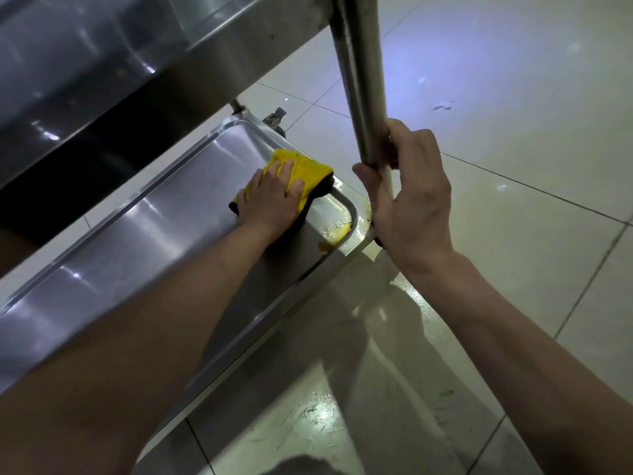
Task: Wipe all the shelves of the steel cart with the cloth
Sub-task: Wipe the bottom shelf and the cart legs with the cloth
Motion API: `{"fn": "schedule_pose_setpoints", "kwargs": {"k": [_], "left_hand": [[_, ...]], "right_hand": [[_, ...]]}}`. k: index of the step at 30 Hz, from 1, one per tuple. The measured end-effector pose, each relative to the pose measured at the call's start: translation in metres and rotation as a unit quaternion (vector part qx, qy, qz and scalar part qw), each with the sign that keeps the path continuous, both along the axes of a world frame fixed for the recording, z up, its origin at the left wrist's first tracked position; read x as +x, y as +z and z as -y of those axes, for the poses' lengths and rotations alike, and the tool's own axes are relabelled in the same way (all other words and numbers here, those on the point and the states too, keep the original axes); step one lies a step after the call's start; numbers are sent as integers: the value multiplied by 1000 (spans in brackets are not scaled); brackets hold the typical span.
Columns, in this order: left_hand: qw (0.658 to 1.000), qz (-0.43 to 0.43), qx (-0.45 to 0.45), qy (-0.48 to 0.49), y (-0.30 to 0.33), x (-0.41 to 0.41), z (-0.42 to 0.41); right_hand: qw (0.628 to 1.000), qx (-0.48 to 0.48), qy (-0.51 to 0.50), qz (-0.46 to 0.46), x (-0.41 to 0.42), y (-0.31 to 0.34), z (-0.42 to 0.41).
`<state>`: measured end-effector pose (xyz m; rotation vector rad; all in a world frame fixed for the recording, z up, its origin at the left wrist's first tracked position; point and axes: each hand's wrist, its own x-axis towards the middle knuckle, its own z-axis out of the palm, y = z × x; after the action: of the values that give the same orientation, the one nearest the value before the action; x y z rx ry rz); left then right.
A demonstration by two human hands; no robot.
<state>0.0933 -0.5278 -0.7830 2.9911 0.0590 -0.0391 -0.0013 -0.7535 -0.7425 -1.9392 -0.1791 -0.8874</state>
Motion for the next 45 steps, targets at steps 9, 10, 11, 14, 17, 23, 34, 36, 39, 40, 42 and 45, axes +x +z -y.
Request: {"fn": "schedule_pose_setpoints", "kwargs": {"k": [9,10,11,14,17,23,34,36,39,40,42,45], "left_hand": [[998,-9,15,-59,1,-53,29],[997,-15,15,-75,0,-65,35],[996,-20,14,-90,-1,-78,41],[992,-18,8,-128,-1,-106,52],[986,-10,9,-166,1,-122,44],[978,-21,-1,-208,5,-134,30],[998,-12,11,-62,8,-15,16],[1000,-25,-8,-15,11,11,1],[997,-50,-30,42,17,40,-16],[997,-48,-32,46,17,44,-17],[998,-33,-26,41,13,43,-15],[999,-17,-19,36,11,31,-10]], "right_hand": [[1000,-2,-9,-4,-1,2,1],[1000,-3,-12,-1,-1,2,1],[1000,-4,-14,2,-1,2,0],[1000,-12,-15,6,-1,2,1],[1000,-17,-11,4,-2,2,1],[1000,-19,-5,5,-1,2,3],[1000,-24,6,9,3,-1,4],[1000,-24,6,10,3,-2,4],[1000,-26,5,14,3,-2,4],[1000,-27,6,13,3,-1,4],[1000,-29,7,8,3,0,4],[1000,-30,4,4,0,1,3]]}}
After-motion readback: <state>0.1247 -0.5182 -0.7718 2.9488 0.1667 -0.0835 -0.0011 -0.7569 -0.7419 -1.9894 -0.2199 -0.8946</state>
